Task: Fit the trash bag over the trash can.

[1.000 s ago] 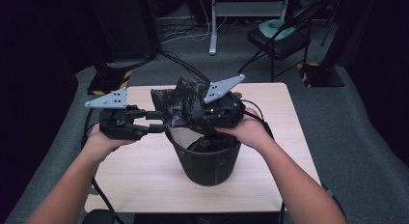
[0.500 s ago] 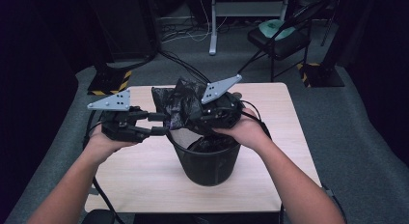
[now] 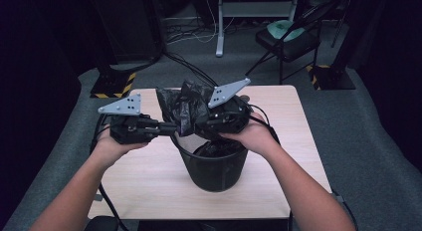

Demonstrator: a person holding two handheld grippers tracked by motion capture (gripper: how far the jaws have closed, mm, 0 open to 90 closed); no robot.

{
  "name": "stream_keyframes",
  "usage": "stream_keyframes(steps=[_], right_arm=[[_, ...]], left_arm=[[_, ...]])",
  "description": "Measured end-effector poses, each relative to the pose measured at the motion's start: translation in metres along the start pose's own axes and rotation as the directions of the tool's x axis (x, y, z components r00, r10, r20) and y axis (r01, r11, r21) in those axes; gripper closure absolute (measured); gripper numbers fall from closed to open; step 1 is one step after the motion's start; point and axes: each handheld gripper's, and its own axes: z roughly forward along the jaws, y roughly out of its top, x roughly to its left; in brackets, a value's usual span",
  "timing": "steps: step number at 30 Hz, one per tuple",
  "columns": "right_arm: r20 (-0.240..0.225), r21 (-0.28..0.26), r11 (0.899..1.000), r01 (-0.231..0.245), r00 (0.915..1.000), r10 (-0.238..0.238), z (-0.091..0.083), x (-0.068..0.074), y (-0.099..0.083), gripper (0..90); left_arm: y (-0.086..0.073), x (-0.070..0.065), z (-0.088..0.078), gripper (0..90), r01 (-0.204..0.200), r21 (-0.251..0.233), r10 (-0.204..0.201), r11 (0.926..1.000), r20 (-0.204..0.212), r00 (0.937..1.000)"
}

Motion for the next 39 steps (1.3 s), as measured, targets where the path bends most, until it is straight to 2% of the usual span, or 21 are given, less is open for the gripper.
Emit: stream_keyframes(steps=[4, 7, 10, 11, 14, 15, 16, 20, 22, 23, 27, 34, 36, 38, 39], right_arm=[[0.001, 0.0, 1.0, -0.003, 1.0, 0.003, -0.001, 0.0, -0.001, 89.1], [0.002, -0.003, 1.0, -0.004, 1.0, 0.004, -0.002, -0.001, -0.002, 89.2], [0.006, -0.005, 1.0, -0.006, 1.0, 0.006, -0.003, -0.001, -0.002, 89.2], [0.007, -0.007, 1.0, -0.008, 0.9999, 0.008, -0.004, -0.002, -0.002, 89.2], [0.01, -0.009, 1.0, -0.009, 0.9999, 0.009, -0.004, -0.002, -0.002, 89.2], [0.01, -0.012, 1.0, -0.011, 0.9999, 0.011, -0.004, -0.002, -0.002, 89.2], [0.01, -0.015, 1.0, -0.011, 0.9999, 0.012, -0.004, -0.002, -0.001, 89.2], [0.01, -0.012, 1.0, -0.004, 0.9999, 0.004, -0.003, -0.001, 0.001, 89.2], [0.01, -0.012, 1.0, -0.005, 0.9999, 0.005, -0.002, -0.001, 0.001, 89.2], [0.006, -0.011, 1.0, -0.008, 0.9999, 0.009, -0.002, -0.001, 0.002, 89.2], [0.001, -0.008, 1.0, -0.005, 1.0, 0.005, 0.0, -0.001, 0.002, 89.2], [-0.004, -0.009, 1.0, -0.006, 1.0, 0.006, 0.002, -0.001, 0.002, 89.2], [-0.003, -0.009, 1.0, -0.007, 1.0, 0.007, 0.002, -0.001, 0.002, 89.2], [-0.003, -0.01, 1.0, -0.007, 1.0, 0.007, 0.002, -0.001, 0.002, 89.2], [-0.003, -0.01, 1.0, -0.007, 1.0, 0.007, 0.002, -0.001, 0.002, 89.2]], left_arm=[[0.001, 0.0, 0.001, 89.4, -0.008, -0.002, 0.008, 1.0, -0.001, 1.0], [0.001, -0.001, 0.0, 88.9, -0.009, -0.002, 0.009, 1.0, 0.003, 1.0], [0.001, -0.003, -0.001, 80.5, -0.014, 0.006, 0.014, 0.9999, 0.017, 0.9998], [-0.001, -0.005, -0.002, 76.7, -0.028, 0.009, 0.027, 0.9996, 0.022, 0.9994], [-0.002, -0.006, -0.004, 65.8, -0.019, 0.002, 0.019, 0.9998, 0.012, 0.9997], [-0.002, -0.006, -0.005, 65.8, -0.019, 0.0, 0.019, 0.9998, 0.008, 0.9998], [-0.003, -0.008, -0.005, 61.6, -0.022, 0.0, 0.022, 0.9998, 0.003, 0.9998], [-0.004, -0.01, -0.006, 54.2, -0.02, -0.004, 0.02, 0.9998, -0.017, 0.9996], [-0.004, -0.01, -0.009, 52.3, -0.011, -0.021, 0.01, 0.9997, -0.043, 0.999], [-0.003, -0.008, -0.012, 47.8, -0.002, -0.035, 0.0, 0.9994, -0.062, 0.9981], [-0.001, -0.003, -0.016, 46.2, 0.007, -0.052, -0.012, 0.9986, -0.086, 0.9962], [0.001, -0.003, -0.008, 50.1, -0.029, -0.024, 0.027, 0.9993, -0.068, 0.9973], [0.001, -0.004, -0.006, 53.5, -0.037, -0.02, 0.036, 0.9991, -0.065, 0.9973], [0.002, -0.004, -0.005, 60.4, -0.042, -0.018, 0.041, 0.9989, -0.061, 0.9973], [0.002, -0.004, -0.004, 60.4, -0.05, -0.014, 0.049, 0.9987, -0.06, 0.997]])
